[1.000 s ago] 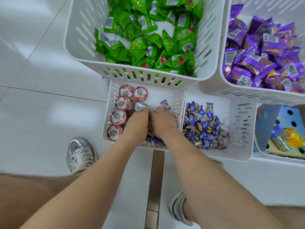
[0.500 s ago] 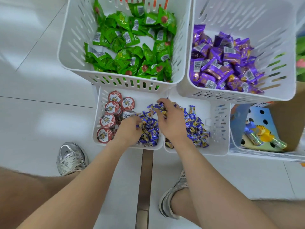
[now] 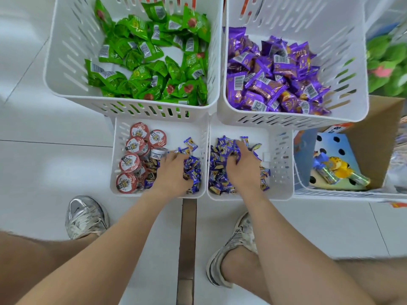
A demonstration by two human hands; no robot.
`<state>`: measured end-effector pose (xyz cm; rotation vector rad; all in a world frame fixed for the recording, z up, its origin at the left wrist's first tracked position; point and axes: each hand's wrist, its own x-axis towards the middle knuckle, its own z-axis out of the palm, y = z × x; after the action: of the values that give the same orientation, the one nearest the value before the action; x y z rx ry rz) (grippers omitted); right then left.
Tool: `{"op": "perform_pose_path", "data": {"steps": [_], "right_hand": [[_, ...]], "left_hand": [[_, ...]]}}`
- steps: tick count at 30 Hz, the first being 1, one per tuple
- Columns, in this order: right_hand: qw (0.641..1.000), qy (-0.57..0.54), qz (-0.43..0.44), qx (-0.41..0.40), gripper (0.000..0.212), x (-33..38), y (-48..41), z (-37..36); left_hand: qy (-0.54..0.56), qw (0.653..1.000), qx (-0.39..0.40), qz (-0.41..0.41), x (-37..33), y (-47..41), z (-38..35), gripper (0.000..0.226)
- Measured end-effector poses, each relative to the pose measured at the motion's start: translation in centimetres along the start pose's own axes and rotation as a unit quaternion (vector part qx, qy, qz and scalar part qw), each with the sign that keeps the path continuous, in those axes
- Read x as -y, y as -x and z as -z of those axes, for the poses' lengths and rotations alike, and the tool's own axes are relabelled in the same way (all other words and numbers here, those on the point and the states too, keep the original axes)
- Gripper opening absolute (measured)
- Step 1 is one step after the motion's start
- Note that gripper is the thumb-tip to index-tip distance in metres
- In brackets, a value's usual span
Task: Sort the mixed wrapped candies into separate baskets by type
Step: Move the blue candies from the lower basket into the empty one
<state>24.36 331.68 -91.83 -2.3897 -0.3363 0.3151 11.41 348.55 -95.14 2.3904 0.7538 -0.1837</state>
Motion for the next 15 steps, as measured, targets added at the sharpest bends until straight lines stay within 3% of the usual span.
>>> {"op": "perform_pose_path", "data": {"steps": [5, 9, 12, 15], "right_hand": [[0.995, 0.032, 0.064, -0.063, 0.043, 0.5, 0.9, -1.3], [0.989, 0.016, 0.137, -0.060, 0.044, -0.2, 1.2, -1.9], [0.988, -0.006, 0.122, -0.095, 0.045, 0.0, 0.9, -2.5], [0.988, -0.038, 0.116, -0.093, 0.041, 0.3, 0.6, -2.9]], "left_hand": [[-0.092, 0.991, 0.067, -0.071, -0.9, -2.5, 1.5, 0.133], [-0.108, 0.984, 0.125, -0.071, -0.5, -5.1, 1.1, 0.153], [-0.080, 0.987, 0.112, -0.084, 0.2, -5.4, -0.1, 0.142], [-0.095, 0.986, 0.102, -0.096, 0.4, -4.8, -1.0, 0.102]]}}
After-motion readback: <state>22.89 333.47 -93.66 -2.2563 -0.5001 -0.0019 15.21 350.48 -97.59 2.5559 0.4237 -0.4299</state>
